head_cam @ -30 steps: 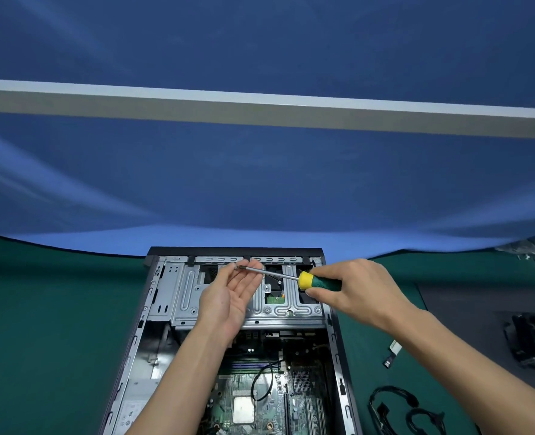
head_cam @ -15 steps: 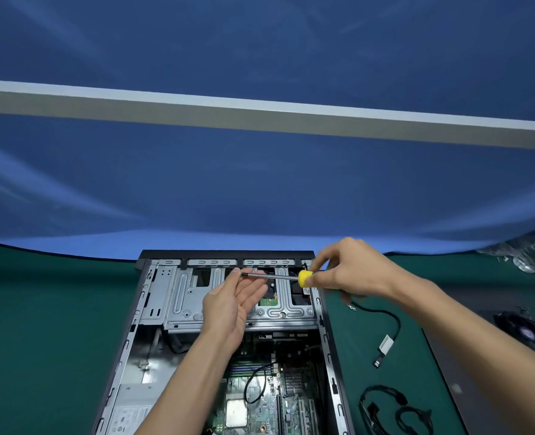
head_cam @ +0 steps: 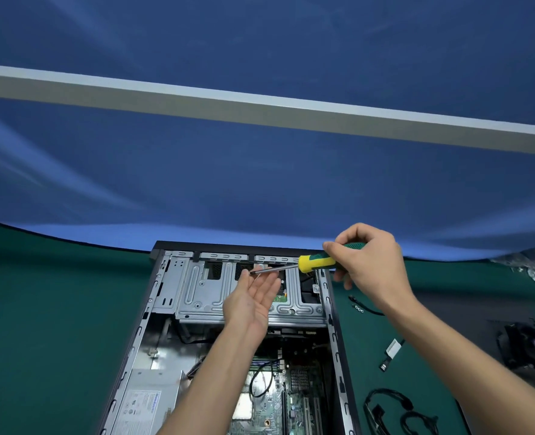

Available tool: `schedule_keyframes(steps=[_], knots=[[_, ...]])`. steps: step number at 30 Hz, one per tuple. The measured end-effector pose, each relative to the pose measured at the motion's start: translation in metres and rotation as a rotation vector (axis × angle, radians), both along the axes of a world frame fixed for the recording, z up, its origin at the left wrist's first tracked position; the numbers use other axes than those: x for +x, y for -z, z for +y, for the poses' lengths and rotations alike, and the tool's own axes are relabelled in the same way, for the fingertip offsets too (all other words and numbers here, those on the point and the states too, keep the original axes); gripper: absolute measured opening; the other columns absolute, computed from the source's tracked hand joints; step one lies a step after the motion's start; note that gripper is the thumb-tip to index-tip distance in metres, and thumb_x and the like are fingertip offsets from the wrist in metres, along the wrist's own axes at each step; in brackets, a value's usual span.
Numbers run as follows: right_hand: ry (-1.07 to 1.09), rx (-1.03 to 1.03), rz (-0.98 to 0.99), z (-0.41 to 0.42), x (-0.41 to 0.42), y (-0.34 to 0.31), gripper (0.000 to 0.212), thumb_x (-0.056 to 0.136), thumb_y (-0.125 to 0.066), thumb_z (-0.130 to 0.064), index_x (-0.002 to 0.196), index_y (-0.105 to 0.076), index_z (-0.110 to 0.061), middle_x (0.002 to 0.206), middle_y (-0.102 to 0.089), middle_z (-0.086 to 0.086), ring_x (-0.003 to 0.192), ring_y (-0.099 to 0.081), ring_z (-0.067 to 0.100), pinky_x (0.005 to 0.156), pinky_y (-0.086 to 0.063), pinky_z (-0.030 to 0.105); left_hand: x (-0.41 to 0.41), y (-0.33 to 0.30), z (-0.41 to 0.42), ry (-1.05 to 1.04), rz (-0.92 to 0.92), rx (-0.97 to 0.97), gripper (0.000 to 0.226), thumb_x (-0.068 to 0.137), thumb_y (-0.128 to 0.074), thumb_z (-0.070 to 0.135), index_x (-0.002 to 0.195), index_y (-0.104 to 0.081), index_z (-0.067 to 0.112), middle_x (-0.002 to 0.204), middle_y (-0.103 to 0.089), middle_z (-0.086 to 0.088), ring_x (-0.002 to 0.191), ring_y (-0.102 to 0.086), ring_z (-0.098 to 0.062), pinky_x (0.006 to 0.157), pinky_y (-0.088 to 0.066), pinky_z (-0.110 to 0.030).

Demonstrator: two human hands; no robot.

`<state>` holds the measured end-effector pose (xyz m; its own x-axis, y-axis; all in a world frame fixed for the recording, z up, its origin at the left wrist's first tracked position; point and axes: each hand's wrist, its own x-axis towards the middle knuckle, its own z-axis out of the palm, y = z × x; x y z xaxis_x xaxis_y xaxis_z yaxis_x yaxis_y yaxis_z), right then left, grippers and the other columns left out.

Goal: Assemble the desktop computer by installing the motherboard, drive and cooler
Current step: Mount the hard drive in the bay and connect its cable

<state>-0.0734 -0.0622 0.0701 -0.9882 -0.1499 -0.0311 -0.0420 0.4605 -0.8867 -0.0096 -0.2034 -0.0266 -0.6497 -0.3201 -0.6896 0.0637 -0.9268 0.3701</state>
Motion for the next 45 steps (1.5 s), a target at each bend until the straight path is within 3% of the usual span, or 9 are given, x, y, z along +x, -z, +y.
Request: schedule_keyframes(steps=[4,10,18,21,24,26,30,35,45], knots=[[-0.014,0.051,-0.008,0.007,-0.004,-0.001,0.018,0.079,-0.071,-0.015,0.068,-0.058,-0.01,0.046,-0.06,0.008,0.03,-0.047,0.014,0.034,-0.033,0.016,0.003,0.003,-0.001,0.022,0.079,0.097,0.015,0.099,-0.044,0.012,0.1,-0.049,-0.003,0.076,-0.067,-0.021,0.064,-0.07,-0.03,0.053,-0.057,-0.036],[-0.014,0.067,-0.021,0.015,-0.003,0.002,0.019,0.081,-0.07,-0.016,0.069,-0.057,-0.01,0.045,-0.06,0.009,0.029,-0.045,0.014,0.034,-0.031,0.015,0.01,0.012,-0.002,0.121,0.116,0.13,0.035,0.101,-0.034,0.023,0.104,-0.05,-0.009,0.088,-0.069,-0.027,0.076,-0.071,-0.035,0.056,-0.058,-0.038],[-0.004,0.111,0.034,0.016,-0.016,0.005,0.018,0.08,-0.07,-0.016,0.068,-0.059,-0.01,0.048,-0.062,0.009,0.03,-0.048,0.014,0.035,-0.038,0.017,0.045,0.045,-0.001,0.135,-0.224,-0.042,0.018,0.089,-0.045,0.008,0.077,-0.055,-0.001,0.062,-0.064,-0.015,0.058,-0.062,-0.029,0.041,-0.052,-0.03],[-0.013,0.135,0.03,0.014,-0.019,0.011,0.018,0.08,-0.07,-0.016,0.068,-0.059,-0.009,0.047,-0.062,0.008,0.029,-0.047,0.013,0.035,-0.037,0.016,0.05,0.061,0.0,0.19,-0.315,-0.134,0.016,0.088,-0.056,0.016,0.081,-0.054,0.002,0.073,-0.056,-0.014,0.065,-0.058,-0.028,0.044,-0.054,-0.033],[-0.021,0.156,0.024,0.012,-0.021,0.016,0.017,0.079,-0.07,-0.016,0.068,-0.059,-0.01,0.048,-0.062,0.009,0.03,-0.048,0.014,0.034,-0.037,0.017,0.045,0.071,0.001,0.308,-0.249,-0.192,0.025,0.086,-0.063,0.019,0.107,-0.055,0.008,0.105,-0.058,-0.016,0.093,-0.059,-0.03,0.073,-0.055,-0.039],[-0.026,0.178,0.026,0.011,-0.021,0.019,0.016,0.079,-0.069,-0.016,0.069,-0.059,-0.01,0.049,-0.062,0.01,0.03,-0.048,0.012,0.033,-0.036,0.017,0.038,0.073,0.004,0.358,-0.166,-0.146,0.029,0.086,-0.064,0.017,0.112,-0.054,0.011,0.124,-0.05,-0.015,0.112,-0.051,-0.034,0.085,-0.051,-0.042],[-0.054,0.232,0.036,0.011,-0.023,0.021,0.015,0.08,-0.068,-0.016,0.071,-0.059,-0.009,0.052,-0.061,0.011,0.028,-0.046,0.008,0.031,-0.033,0.015,0.022,0.08,0.012,0.401,-0.056,-0.001,0.024,0.086,-0.062,0.007,0.109,-0.055,0.004,0.137,-0.04,-0.019,0.13,-0.037,-0.037,0.088,-0.049,-0.044],[-0.082,0.301,0.069,0.006,-0.032,0.022,0.014,0.08,-0.067,-0.016,0.072,-0.059,-0.01,0.053,-0.063,0.011,0.028,-0.046,0.007,0.032,-0.036,0.016,0.017,0.092,0.018,0.399,0.078,0.094,0.013,0.086,-0.052,-0.006,0.098,-0.055,-0.003,0.101,-0.06,-0.022,0.096,-0.057,-0.034,0.092,-0.049,-0.042],[-0.121,0.363,0.078,-0.008,-0.041,0.029,0.013,0.08,-0.067,-0.018,0.071,-0.059,-0.012,0.056,-0.063,0.007,0.029,-0.046,0.007,0.037,-0.04,0.021,0.014,0.099,0.015,0.414,0.068,-0.001,0.009,0.084,-0.051,-0.009,0.088,-0.057,-0.004,0.086,-0.061,-0.016,0.083,-0.059,-0.029,0.097,-0.046,-0.046]])
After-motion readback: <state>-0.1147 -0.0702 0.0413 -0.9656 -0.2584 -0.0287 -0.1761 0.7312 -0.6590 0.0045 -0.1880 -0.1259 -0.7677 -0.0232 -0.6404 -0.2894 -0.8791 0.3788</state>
